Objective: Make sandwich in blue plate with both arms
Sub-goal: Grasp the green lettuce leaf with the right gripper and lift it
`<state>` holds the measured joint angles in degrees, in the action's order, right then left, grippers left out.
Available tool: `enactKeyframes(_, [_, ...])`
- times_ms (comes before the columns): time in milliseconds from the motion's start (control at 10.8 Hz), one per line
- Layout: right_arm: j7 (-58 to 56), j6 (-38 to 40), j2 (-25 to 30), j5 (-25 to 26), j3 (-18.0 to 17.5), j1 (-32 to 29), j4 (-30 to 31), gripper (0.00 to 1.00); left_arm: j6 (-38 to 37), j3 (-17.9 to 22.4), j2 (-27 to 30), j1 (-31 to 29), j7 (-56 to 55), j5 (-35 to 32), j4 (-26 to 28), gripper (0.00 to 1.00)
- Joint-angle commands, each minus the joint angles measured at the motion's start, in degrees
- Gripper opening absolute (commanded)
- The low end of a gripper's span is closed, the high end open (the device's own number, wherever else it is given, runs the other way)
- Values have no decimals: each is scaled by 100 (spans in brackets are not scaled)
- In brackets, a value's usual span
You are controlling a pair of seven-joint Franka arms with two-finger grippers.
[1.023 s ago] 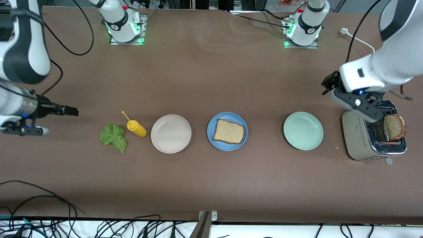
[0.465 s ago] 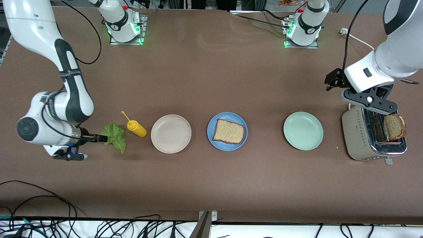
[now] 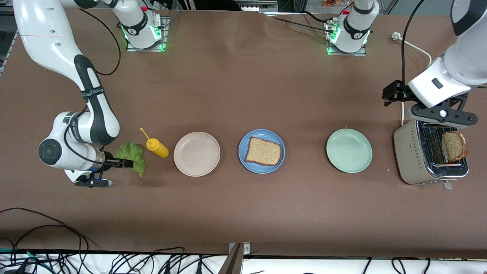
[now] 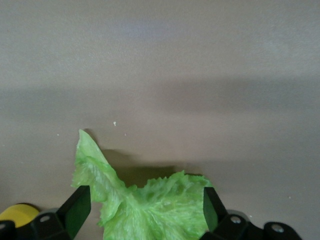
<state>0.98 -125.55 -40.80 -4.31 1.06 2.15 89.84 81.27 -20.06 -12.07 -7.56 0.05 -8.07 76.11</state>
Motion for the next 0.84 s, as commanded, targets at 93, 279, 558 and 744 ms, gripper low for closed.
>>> enactKeyframes(93, [-194, -760, -139, -123, -124, -21, 402, 100, 169, 775, 1046, 702, -119, 157, 910, 100])
enactKeyframes(279, [-351, -761, -156, -123, -124, -39, 412, 64, 468, 897, 1268, 729, -67, 174, 1274, 100])
enactKeyframes(558, [-924, -656, -113, -123, -115, -30, 377, 0, 776, 1451, 1488, 905, -58, 850, 1582, 100])
enactKeyframes(744, [-898, -245, 176, -132, -124, -21, 359, 0, 812, 1565, 1654, 905, -93, 982, 1879, 100])
